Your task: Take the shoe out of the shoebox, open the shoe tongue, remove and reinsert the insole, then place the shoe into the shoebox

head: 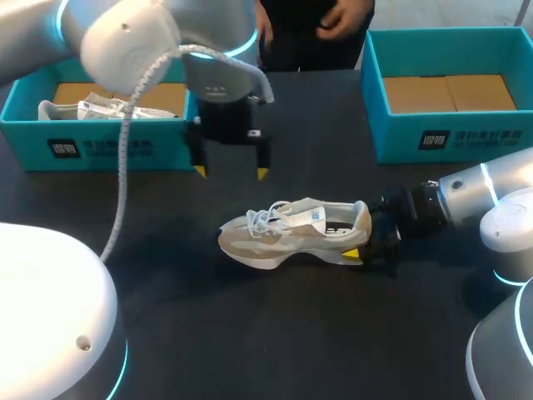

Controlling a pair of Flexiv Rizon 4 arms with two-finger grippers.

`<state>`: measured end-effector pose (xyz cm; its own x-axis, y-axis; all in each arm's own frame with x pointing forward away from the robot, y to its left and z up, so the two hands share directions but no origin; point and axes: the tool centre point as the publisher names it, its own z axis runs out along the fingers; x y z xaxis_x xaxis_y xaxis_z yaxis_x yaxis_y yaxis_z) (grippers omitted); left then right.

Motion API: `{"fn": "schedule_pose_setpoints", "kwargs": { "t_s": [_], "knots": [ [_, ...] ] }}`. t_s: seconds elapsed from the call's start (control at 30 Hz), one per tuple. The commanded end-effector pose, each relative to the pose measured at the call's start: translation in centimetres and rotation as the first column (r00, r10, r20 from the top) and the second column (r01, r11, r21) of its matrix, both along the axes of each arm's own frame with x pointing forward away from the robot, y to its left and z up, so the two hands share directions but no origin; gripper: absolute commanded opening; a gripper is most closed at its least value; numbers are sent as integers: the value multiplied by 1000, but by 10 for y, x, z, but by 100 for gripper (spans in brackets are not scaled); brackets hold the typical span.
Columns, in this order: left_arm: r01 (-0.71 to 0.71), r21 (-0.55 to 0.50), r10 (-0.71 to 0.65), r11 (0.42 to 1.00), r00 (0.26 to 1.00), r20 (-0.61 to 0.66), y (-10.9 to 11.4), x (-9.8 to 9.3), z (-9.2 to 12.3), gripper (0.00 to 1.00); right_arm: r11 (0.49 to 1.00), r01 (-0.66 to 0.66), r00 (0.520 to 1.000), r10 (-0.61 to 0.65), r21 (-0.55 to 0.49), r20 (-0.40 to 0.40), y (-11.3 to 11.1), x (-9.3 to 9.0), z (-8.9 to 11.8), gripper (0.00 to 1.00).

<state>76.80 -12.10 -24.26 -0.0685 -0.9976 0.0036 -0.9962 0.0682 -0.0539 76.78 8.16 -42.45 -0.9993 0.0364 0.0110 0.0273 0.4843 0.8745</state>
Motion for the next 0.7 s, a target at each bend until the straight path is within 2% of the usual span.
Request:
{"fn": "schedule_pose_setpoints", "kwargs": {
  "t_s": [0.03, 0.37, 0.5, 0.7],
  "knots": [
    [-4, 26, 4, 1000, 1000, -4, -20, -4, -8, 100, 1000, 2, 1000, -2, -4, 0, 1, 1, 0, 0],
    [-5, 38, 5, 999, 1000, -8, -68, -26, -14, 100, 1000, 2, 1000, -2, -4, 0, 1, 1, 0, 0],
    [3, 47, -3, 999, 1000, 1, -83, -34, -13, 100, 1000, 2, 1000, -2, -4, 0, 1, 1, 0, 0],
    [-9, 103, 8, 995, 1000, 10, -97, -43, -23, 100, 1000, 2, 1000, -2, -4, 0, 1, 1, 0, 0]
  ]
}}
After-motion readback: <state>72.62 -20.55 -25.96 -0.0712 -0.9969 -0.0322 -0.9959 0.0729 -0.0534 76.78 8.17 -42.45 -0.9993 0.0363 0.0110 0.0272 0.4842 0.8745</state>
